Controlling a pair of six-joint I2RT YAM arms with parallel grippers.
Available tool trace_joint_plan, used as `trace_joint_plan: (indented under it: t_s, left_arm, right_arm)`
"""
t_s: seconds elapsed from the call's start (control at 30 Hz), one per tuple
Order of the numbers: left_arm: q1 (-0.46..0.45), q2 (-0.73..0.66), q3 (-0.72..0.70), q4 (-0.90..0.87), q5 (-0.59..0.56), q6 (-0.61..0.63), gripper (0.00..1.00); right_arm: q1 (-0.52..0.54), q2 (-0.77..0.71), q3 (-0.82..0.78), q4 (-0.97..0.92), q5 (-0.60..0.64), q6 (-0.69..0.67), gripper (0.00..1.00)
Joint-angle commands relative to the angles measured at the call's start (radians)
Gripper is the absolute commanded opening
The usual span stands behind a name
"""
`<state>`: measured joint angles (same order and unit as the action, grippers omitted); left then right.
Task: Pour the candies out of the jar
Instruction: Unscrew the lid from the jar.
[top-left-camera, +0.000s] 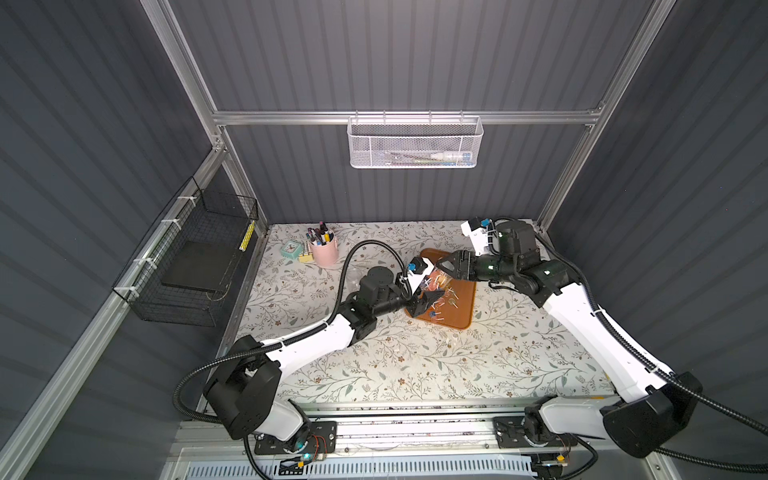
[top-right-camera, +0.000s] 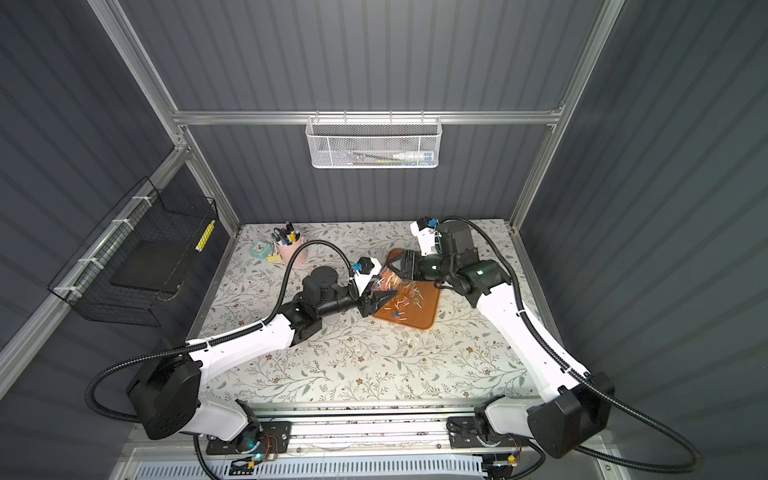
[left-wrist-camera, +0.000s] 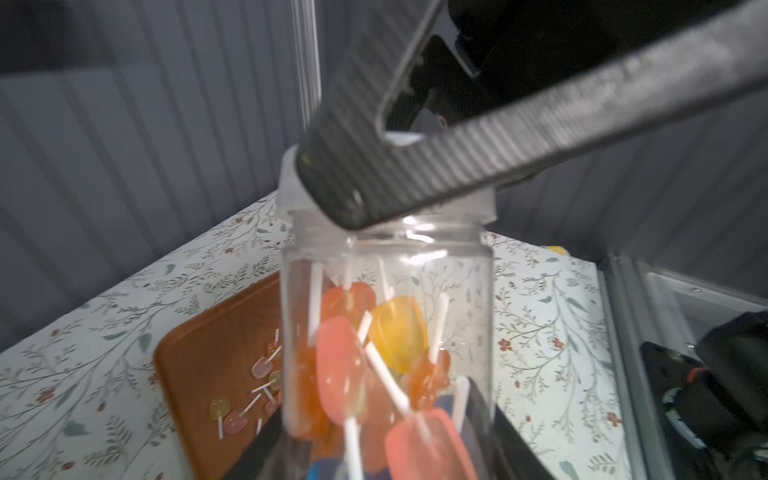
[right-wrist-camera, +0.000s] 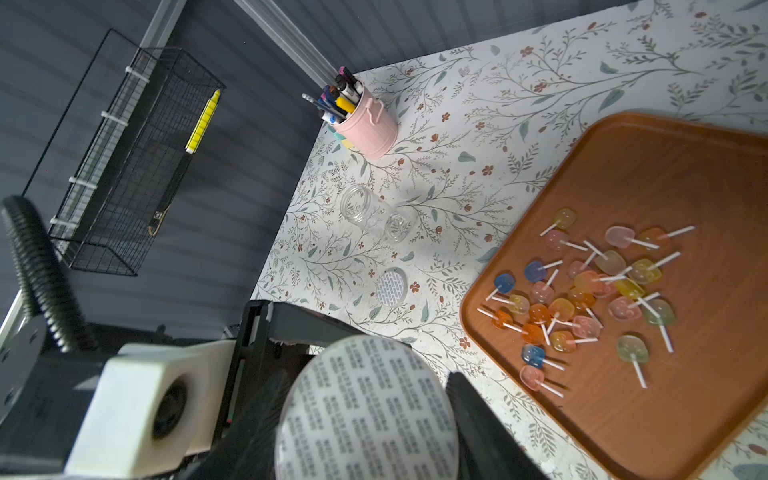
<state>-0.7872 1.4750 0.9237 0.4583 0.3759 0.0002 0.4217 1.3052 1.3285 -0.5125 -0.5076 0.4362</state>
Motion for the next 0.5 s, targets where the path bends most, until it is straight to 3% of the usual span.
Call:
trace_joint_plan:
  t_s: [0.0, 0.13, 0.47]
  left_arm:
    - [0.025, -0.008, 0.032, 0.119, 0.299, -0.115, 0.00]
    - [0.069, 0.023, 0.022, 0.273, 0.434, -0.264, 0.00]
    - [0.077, 0.074, 0.060, 0.335, 0.594, -0.354, 0.00]
  right_arm:
    - [0.003, -0.001, 0.049, 0.037, -0.151, -0.120, 0.51]
    - [-0.003, -0.003, 0.041, 0.056, -0.256, -0.170, 0.51]
    - [-0.042, -0.024, 0.019, 0.163, -0.530, -0.257, 0.48]
